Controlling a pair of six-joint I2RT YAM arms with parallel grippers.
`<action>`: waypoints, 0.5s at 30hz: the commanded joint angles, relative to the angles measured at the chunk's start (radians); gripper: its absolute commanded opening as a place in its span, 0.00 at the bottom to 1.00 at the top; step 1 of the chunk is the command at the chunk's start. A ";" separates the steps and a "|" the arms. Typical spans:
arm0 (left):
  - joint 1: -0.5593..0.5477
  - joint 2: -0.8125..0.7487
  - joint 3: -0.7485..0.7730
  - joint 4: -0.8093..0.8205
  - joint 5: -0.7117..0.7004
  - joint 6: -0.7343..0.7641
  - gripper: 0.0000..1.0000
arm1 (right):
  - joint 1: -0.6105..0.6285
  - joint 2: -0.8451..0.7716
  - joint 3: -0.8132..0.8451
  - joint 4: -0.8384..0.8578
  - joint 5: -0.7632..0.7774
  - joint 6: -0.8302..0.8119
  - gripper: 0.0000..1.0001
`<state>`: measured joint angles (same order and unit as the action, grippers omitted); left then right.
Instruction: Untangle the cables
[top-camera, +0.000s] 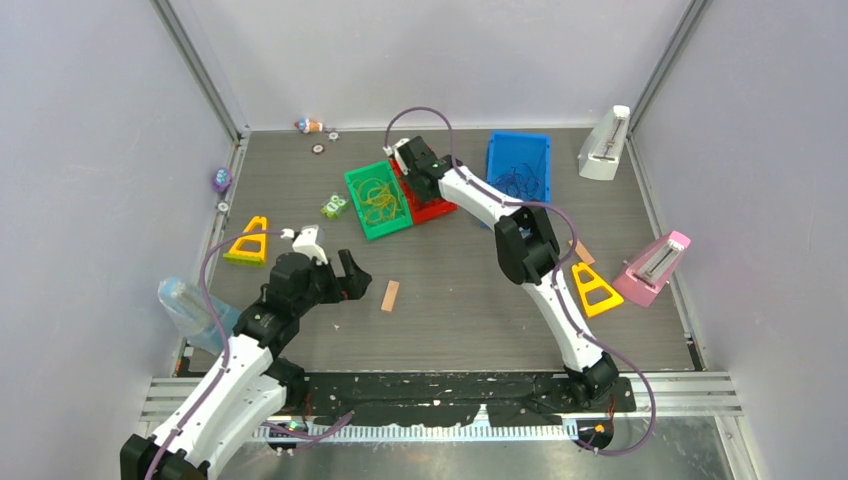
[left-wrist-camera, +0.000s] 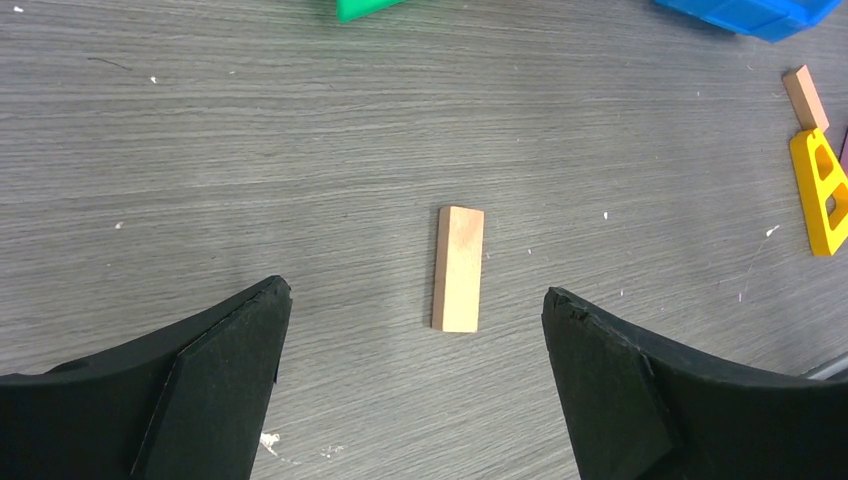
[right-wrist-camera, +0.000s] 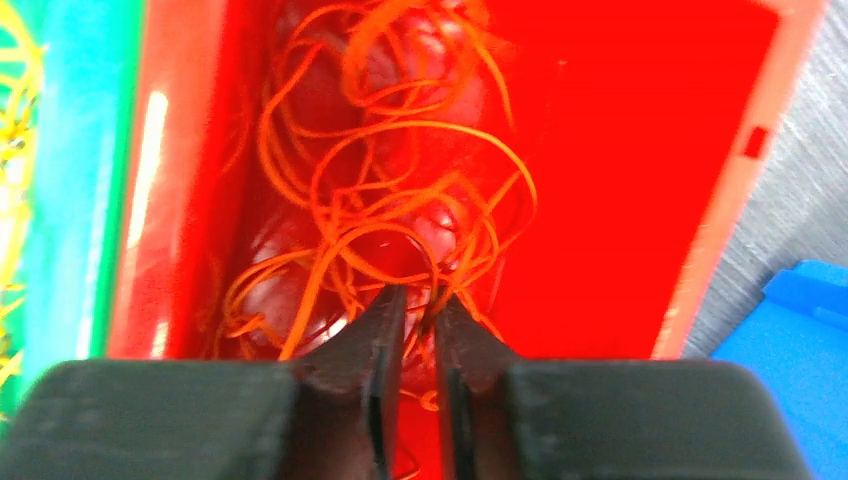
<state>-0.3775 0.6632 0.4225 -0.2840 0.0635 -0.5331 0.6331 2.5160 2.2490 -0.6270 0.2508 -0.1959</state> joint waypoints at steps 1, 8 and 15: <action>-0.001 0.009 0.062 0.011 -0.013 0.017 0.98 | 0.013 -0.158 -0.033 0.040 0.023 -0.007 0.27; -0.001 -0.001 0.066 0.007 -0.009 0.000 0.99 | 0.013 -0.369 -0.140 0.026 0.020 0.049 0.52; -0.001 -0.032 0.061 0.010 -0.053 0.006 1.00 | 0.008 -0.573 -0.333 0.051 0.001 0.098 0.89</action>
<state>-0.3775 0.6506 0.4522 -0.2947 0.0483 -0.5392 0.6453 2.0758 2.0220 -0.6151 0.2550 -0.1379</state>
